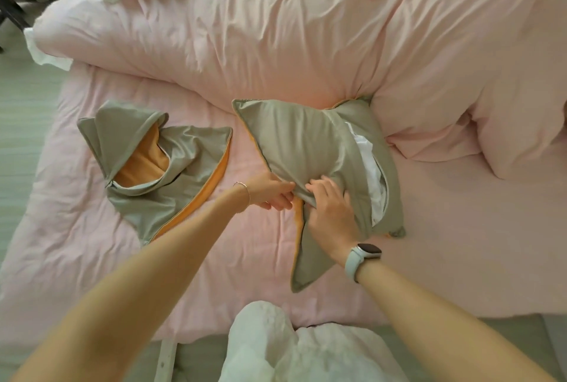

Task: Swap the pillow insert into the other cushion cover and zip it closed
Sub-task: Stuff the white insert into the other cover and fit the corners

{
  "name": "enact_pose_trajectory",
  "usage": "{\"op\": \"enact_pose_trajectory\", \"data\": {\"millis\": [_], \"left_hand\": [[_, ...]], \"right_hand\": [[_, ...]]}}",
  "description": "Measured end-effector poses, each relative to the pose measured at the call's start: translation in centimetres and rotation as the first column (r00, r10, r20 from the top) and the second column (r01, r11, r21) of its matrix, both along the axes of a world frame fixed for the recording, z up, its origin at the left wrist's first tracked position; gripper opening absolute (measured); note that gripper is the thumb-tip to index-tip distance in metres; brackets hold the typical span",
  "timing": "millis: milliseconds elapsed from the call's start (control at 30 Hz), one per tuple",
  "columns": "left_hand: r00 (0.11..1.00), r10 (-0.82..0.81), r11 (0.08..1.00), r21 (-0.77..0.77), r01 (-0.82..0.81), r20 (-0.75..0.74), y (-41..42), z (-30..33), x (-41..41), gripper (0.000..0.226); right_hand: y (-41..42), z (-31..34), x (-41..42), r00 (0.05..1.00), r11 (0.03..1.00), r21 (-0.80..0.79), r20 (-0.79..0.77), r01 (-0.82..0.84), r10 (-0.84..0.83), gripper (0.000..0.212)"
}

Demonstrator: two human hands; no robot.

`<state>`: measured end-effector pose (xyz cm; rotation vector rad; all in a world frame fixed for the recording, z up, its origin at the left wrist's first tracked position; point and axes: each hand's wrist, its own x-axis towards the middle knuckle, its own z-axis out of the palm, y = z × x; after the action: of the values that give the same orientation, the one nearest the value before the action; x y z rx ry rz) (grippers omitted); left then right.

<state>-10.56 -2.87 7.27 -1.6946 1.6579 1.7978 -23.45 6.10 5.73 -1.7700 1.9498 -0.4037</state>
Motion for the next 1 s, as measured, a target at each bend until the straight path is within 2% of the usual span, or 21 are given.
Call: {"op": "enact_pose_trajectory", "data": {"millis": [33, 67, 100, 133, 200, 300, 433, 600, 667, 733, 800, 833, 900, 933, 1000], "left_hand": [[0.994, -0.091, 0.977, -0.189, 0.1, 0.06, -0.2, 0.1, 0.6, 0.033], [0.98, -0.14, 0.886, -0.424, 0.187, 0.141, -0.5, 0.3, 1.3, 0.029], [0.97, -0.14, 0.735, -0.636, 0.237, 0.199, -0.9, 0.5, 2.1, 0.025], [0.966, -0.142, 0.576, -0.775, 0.26, 0.218, -1.4, 0.8, 2.9, 0.025], [0.94, -0.221, 0.361, -0.874, 0.327, 0.261, -2.4, 1.1, 3.9, 0.049], [0.907, -0.273, 0.171, -0.912, 0.373, 0.32, -3.9, 2.6, 4.9, 0.084], [0.935, -0.189, -0.075, -0.954, 0.291, 0.3, -5.8, 6.1, 6.0, 0.083], [0.974, -0.139, -0.204, -0.967, 0.151, 0.181, -6.4, 9.5, 6.2, 0.081], [0.991, -0.081, -0.276, -0.957, 0.085, 0.111, -6.1, 10.1, 6.4, 0.063], [0.993, -0.015, -0.292, -0.95, 0.111, 0.121, -5.8, 9.8, 6.5, 0.048], [0.975, 0.046, -0.231, -0.947, 0.223, 0.218, -5.4, 7.7, 6.4, 0.043], [0.961, 0.091, -0.148, -0.951, 0.272, 0.261, -5.0, 6.3, 6.3, 0.041], [0.943, 0.181, 0.011, -0.959, 0.282, 0.28, -4.4, 3.8, 6.5, 0.039], [0.94, 0.194, 0.057, -0.959, 0.276, 0.282, -4.2, 2.9, 6.5, 0.039], [0.942, 0.182, 0.048, -0.96, 0.277, 0.281, -3.9, 2.2, 6.0, 0.037]], "right_hand": [[0.0, 0.6, -0.2, 0.999, 1.0, -0.011, 0.048, 0.0, 0.0, 0.063], [-0.1, 0.8, -0.5, 0.998, 0.998, -0.057, 0.069, 0.009, -0.005, 0.059], [-0.5, 1.2, -0.7, 0.997, 0.996, -0.083, 0.076, 0.012, -0.005, 0.05], [-1.2, 1.7, -1.0, 0.996, 0.995, -0.099, 0.089, 0.003, 0.006, 0.043], [-3.4, 3.7, -1.2, 0.986, 0.987, -0.157, 0.16, -0.019, 0.045, 0.04], [-7.1, 8.1, -1.7, 0.965, 0.974, -0.222, 0.243, -0.044, 0.099, 0.033], [-10.5, 14.1, -3.7, 0.959, 0.951, -0.278, 0.205, -0.137, 0.198, 0.031], [-11.9, 20.3, -3.8, 0.893, 0.888, -0.284, 0.168, -0.362, 0.418, 0.028], [-12.7, 21.5, -3.8, 0.862, 0.869, -0.266, 0.185, -0.417, 0.471, 0.027], [-13.5, 21.4, -3.7, 0.867, 0.872, -0.125, 0.109, -0.473, 0.486, 0.027], [-13.7, 19.5, -3.0, 0.865, 0.873, -0.011, -0.141, -0.488, 0.482, 0.029], [-13.2, 18.3, -2.4, 0.854, 0.878, -0.034, -0.255, -0.477, 0.454, 0.029], [-11.4, 15.6, -1.1, 0.858, 0.874, -0.178, -0.353, -0.453, 0.373, 0.032], [-10.3, 14.0, -0.8, 0.856, 0.862, -0.223, -0.373, -0.456, 0.357, 0.034], [-8.6, 10.2, -1.0, 0.828, 0.827, -0.26, -0.423, -0.499, 0.367, 0.048]]}}
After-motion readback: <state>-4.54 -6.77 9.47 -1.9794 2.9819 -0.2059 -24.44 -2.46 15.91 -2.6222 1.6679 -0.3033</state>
